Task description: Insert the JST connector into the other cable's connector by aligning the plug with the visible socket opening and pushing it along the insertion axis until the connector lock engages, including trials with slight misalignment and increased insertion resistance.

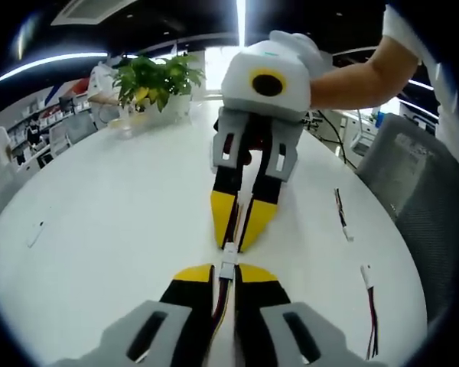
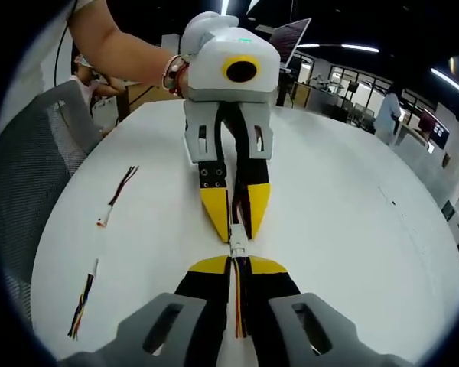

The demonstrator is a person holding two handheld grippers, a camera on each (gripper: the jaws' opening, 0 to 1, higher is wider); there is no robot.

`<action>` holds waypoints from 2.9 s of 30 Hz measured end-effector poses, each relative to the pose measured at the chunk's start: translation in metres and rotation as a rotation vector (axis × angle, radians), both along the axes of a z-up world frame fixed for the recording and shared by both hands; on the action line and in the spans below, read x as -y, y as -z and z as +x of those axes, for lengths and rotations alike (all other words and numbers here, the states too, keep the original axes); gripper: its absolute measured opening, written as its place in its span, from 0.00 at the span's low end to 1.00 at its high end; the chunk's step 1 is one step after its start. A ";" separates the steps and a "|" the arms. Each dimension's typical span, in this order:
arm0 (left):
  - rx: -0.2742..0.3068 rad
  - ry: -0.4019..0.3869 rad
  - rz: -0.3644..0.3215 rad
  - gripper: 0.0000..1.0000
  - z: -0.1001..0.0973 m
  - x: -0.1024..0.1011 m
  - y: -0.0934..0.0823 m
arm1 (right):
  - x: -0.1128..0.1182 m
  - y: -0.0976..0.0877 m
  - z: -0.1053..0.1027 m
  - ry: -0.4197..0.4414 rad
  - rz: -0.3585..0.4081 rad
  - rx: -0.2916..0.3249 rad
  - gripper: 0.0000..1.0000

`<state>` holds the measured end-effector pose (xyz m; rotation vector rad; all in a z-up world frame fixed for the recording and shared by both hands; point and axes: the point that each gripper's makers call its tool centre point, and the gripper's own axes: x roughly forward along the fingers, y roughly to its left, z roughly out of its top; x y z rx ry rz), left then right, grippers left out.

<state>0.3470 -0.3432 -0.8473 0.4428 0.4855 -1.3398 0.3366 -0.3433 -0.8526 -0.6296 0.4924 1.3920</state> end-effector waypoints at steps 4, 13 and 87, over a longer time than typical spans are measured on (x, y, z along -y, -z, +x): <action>-0.004 -0.006 0.000 0.04 0.000 0.000 0.000 | 0.000 0.000 0.000 0.002 0.002 0.000 0.05; -0.011 -0.018 -0.008 0.05 -0.001 0.001 0.000 | 0.000 -0.001 0.001 0.001 0.004 0.001 0.06; -0.079 -0.215 -0.192 0.92 -0.008 -0.005 -0.038 | 0.011 -0.028 0.006 0.191 0.065 -0.039 0.85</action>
